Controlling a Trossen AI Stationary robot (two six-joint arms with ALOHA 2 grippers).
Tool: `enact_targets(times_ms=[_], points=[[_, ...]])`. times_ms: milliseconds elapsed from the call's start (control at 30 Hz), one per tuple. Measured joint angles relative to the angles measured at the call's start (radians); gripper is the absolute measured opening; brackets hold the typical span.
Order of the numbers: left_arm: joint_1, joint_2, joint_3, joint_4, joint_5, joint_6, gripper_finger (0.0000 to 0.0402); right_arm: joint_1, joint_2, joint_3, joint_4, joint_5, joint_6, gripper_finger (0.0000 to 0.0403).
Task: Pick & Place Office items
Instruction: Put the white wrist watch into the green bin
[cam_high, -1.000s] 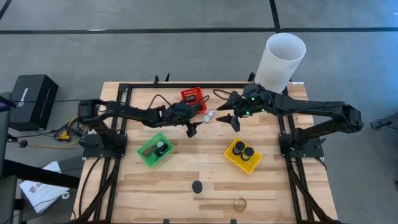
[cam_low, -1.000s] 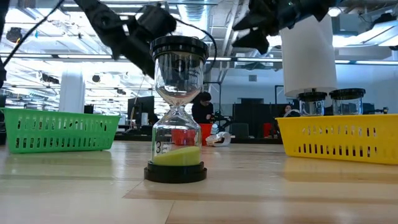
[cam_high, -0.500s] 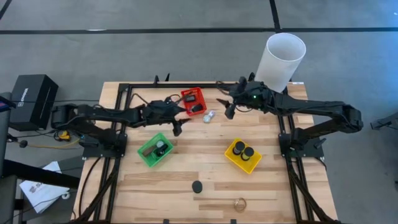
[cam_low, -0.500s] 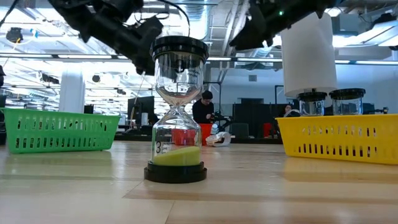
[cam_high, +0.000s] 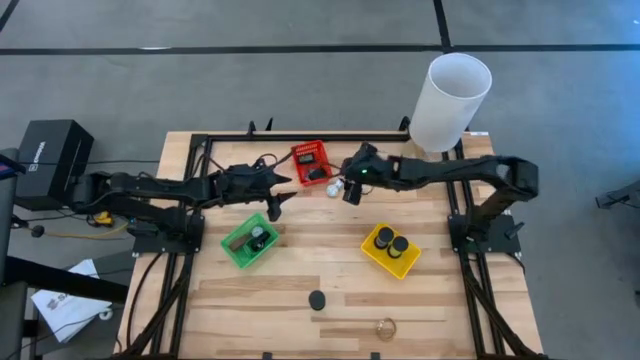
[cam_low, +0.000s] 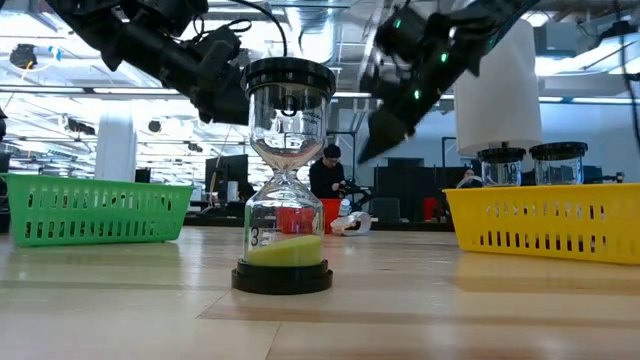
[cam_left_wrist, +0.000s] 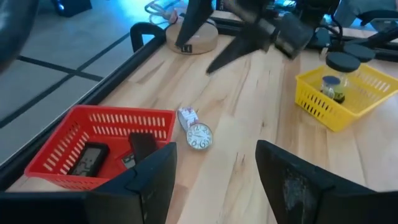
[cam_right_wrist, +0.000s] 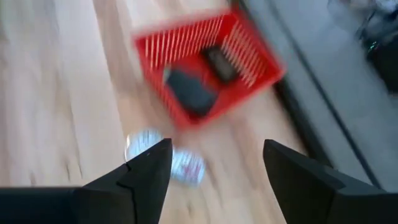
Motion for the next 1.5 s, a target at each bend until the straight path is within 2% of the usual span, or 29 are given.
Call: enact_targets(times_ms=[167,433,600,800,1267,1500], points=[[-0.001,0.002,-0.007,0.006,0.000,-0.003,0.0213,-0.001,0.115,0.038,-0.093,-0.005,0.000,0.0235],[-0.018,0.002,-0.007,0.006,0.006,-0.029,0.0213,-0.014,0.270,0.112,-0.105,0.008,-0.027,0.0227],[-0.022,0.002,-0.006,0.015,0.011,-0.027,0.0213,-0.030,0.348,0.154,-0.175,0.022,-0.050,0.0225],[-0.020,0.002,-0.006,0.019,0.013,-0.026,0.0213,-0.032,0.371,0.182,-0.194,0.064,-0.063,0.0225],[-0.020,0.002,-0.006,0.019,0.013,-0.026,0.0213,-0.035,0.371,0.211,-0.165,0.062,-0.079,0.0224],[-0.020,0.002,-0.006,0.019,0.013,-0.026,0.0213,-0.041,0.371,0.211,-0.158,0.056,-0.071,0.0187]])
